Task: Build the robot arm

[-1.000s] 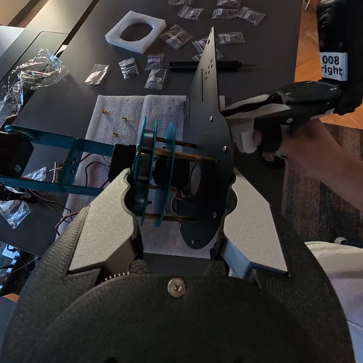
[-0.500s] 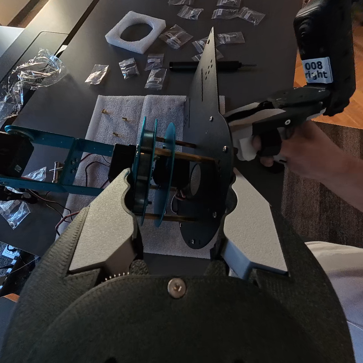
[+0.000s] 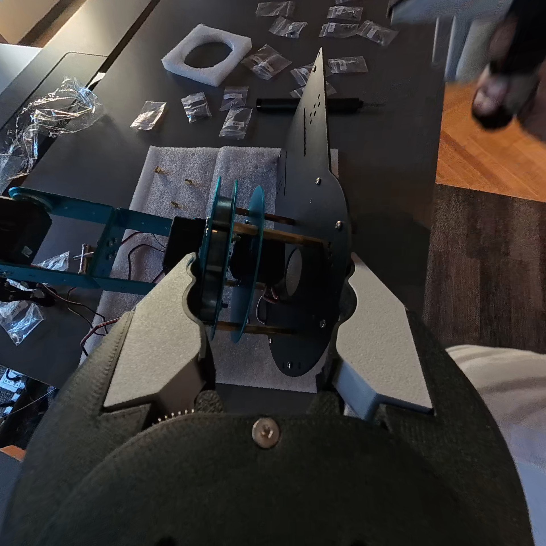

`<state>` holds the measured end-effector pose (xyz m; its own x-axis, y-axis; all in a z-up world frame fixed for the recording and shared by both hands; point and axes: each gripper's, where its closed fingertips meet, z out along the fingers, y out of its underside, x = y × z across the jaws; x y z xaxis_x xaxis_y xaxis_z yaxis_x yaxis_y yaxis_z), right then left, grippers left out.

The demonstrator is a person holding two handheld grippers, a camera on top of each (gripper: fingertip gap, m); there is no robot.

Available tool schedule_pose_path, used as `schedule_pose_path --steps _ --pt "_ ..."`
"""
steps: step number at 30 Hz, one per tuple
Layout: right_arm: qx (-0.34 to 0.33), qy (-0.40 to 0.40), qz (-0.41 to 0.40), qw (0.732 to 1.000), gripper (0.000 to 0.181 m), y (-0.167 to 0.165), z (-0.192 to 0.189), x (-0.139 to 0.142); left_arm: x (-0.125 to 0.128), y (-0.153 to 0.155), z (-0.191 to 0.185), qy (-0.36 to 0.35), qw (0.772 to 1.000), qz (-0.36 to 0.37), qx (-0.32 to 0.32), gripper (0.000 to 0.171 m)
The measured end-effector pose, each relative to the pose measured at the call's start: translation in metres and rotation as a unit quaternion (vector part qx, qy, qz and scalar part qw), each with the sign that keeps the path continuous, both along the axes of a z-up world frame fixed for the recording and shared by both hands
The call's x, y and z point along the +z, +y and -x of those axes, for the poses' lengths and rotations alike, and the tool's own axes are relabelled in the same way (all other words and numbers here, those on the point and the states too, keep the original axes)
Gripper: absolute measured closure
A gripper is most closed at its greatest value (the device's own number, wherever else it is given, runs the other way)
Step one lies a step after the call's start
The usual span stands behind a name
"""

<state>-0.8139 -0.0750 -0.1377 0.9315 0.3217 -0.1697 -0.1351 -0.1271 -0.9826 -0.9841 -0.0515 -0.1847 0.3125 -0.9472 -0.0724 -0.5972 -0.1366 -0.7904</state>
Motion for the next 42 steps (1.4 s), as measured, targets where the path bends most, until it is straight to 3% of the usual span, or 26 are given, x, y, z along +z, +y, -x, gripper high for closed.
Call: schedule_pose_path --steps 3,6,8,13,17,20,27,35,39,42 --pt "0.077 -0.088 0.031 0.993 0.177 0.03 -0.02 0.023 0.001 0.0 0.0 -0.007 1.0 -0.003 -0.001 0.077" --pt "0.164 -0.156 0.093 0.97 0.173 0.084 -0.028 0.019 0.002 0.0 -0.001 -0.022 1.0 -0.004 -0.005 0.077" --pt "0.234 -0.177 0.132 0.947 0.163 0.124 -0.021 0.002 0.001 0.0 -0.001 -0.021 1.0 -0.004 -0.004 0.077" --pt "0.424 -0.256 0.133 0.858 0.166 0.196 0.029 -0.071 0.002 0.0 -0.001 -0.023 1.0 -0.003 -0.004 0.077" --pt "0.484 -0.348 0.108 0.795 0.167 0.231 0.055 -0.118 0.002 0.0 -0.001 -0.024 1.0 -0.002 0.0 0.077" --pt "0.515 -0.362 0.118 0.768 0.166 0.239 0.063 -0.137 0.002 0.0 -0.001 -0.025 1.0 -0.002 0.001 0.077" --pt "0.528 -0.374 0.135 0.751 0.166 0.246 0.06 -0.154 0.001 0.001 0.0 -0.019 1.0 0.001 0.001 0.076" --pt "0.524 -0.351 0.155 0.76 0.176 0.246 0.063 -0.16 0.001 0.001 0.0 -0.012 1.0 0.002 0.001 0.076" --pt "0.506 -0.328 0.147 0.784 0.176 0.246 0.065 -0.149 0.001 0.0 0.0 -0.01 1.0 0.002 0.001 0.077" --pt "0.462 -0.306 0.135 0.821 0.176 0.242 0.059 -0.12 0.001 0.0 0.0 -0.012 1.0 0.001 0.0 0.077"
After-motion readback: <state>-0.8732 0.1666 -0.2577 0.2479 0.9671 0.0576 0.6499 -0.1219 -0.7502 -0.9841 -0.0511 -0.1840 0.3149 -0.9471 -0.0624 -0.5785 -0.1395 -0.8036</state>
